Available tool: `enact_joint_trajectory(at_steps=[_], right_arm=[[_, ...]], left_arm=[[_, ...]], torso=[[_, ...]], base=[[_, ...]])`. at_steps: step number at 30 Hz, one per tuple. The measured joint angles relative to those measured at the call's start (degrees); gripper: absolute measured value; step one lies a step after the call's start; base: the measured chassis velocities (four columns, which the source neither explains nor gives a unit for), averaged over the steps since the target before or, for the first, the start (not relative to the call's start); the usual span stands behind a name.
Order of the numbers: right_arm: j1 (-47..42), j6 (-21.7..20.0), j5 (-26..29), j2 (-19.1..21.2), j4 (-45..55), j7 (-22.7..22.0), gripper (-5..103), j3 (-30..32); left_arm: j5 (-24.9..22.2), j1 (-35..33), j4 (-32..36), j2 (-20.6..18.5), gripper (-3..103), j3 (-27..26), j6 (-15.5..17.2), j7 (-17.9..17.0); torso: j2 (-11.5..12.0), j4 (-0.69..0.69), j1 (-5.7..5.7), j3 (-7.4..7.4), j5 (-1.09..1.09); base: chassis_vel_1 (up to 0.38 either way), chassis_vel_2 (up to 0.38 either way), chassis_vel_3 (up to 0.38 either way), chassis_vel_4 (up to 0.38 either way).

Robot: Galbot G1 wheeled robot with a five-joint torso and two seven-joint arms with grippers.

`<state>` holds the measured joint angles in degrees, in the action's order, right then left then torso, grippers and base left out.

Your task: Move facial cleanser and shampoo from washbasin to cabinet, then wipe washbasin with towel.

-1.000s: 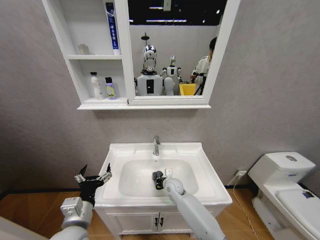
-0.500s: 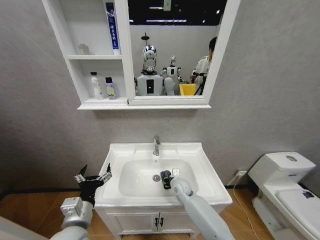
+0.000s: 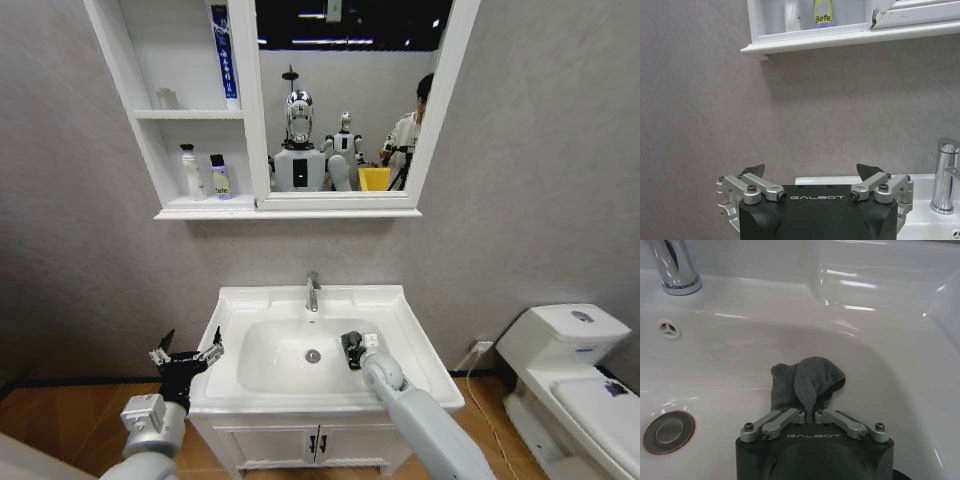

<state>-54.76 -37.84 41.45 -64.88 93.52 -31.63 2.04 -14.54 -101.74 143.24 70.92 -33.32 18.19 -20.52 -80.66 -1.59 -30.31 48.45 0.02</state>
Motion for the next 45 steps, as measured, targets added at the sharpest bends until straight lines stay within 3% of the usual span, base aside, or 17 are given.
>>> enact_joint_trajectory(at_steps=[11, 15, 21, 32, 38, 43, 44, 45], right_arm=[[-0.6, -1.4, 4.1, 2.7, 1.8, -3.0, 3, -1.0], [-0.7, -1.4, 5.1, 0.9, 0.6, -3.1, 3, -1.9], [1.1, -0.7, 5.4, -5.3, -3.8, -2.1, 3, -5.3], [3.8, 0.8, 4.7, -9.7, -7.6, 0.0, 3, -9.0], [2.7, 0.3, 4.9, -7.8, -6.2, 0.1, 3, -8.0], [0.4, -1.0, 5.8, -3.4, -2.1, -0.8, 3, -5.8], [0.0, -1.1, 5.9, -2.4, -1.3, -1.0, 3, -5.4], [-1.1, -1.4, 6.0, 2.2, 2.1, -1.9, 3, -3.1]], left_arm=[[0.0, 0.0, 0.0, 0.0, 100, 0.0, 0.0, 0.0], [0.0, 0.0, 0.0, 0.0, 100, 0.0, 0.0, 0.0], [0.0, 0.0, 0.0, 0.0, 100, 0.0, 0.0, 0.0], [0.0, 0.0, 0.0, 0.0, 100, 0.0, 0.0, 0.0], [0.0, 0.0, 0.0, 0.0, 100, 0.0, 0.0, 0.0], [0.0, 0.0, 0.0, 0.0, 100, 0.0, 0.0, 0.0], [0.0, 0.0, 0.0, 0.0, 100, 0.0, 0.0, 0.0], [0.0, 0.0, 0.0, 0.0, 100, 0.0, 0.0, 0.0]], torso=[[0.0, 0.00, 0.00, 0.00, -0.01], [0.0, -0.01, 0.00, 0.00, -0.02], [0.0, 0.00, 0.00, 0.00, -0.02], [0.0, 0.01, 0.00, 0.00, -0.01], [0.0, 0.01, 0.00, 0.00, 0.00], [0.0, -0.01, 0.00, 0.00, 0.01], [0.0, -0.01, 0.00, 0.00, 0.01], [0.0, -0.02, 0.00, 0.00, 0.00]], base=[[0.000, 0.000, 0.000, 0.000], [0.000, 0.000, 0.000, 0.000], [0.000, 0.000, 0.000, 0.000], [0.000, 0.000, 0.000, 0.000], [0.000, 0.000, 0.000, 0.000], [0.000, 0.000, 0.000, 0.000], [0.000, 0.000, 0.000, 0.000], [0.000, 0.000, 0.000, 0.000]])
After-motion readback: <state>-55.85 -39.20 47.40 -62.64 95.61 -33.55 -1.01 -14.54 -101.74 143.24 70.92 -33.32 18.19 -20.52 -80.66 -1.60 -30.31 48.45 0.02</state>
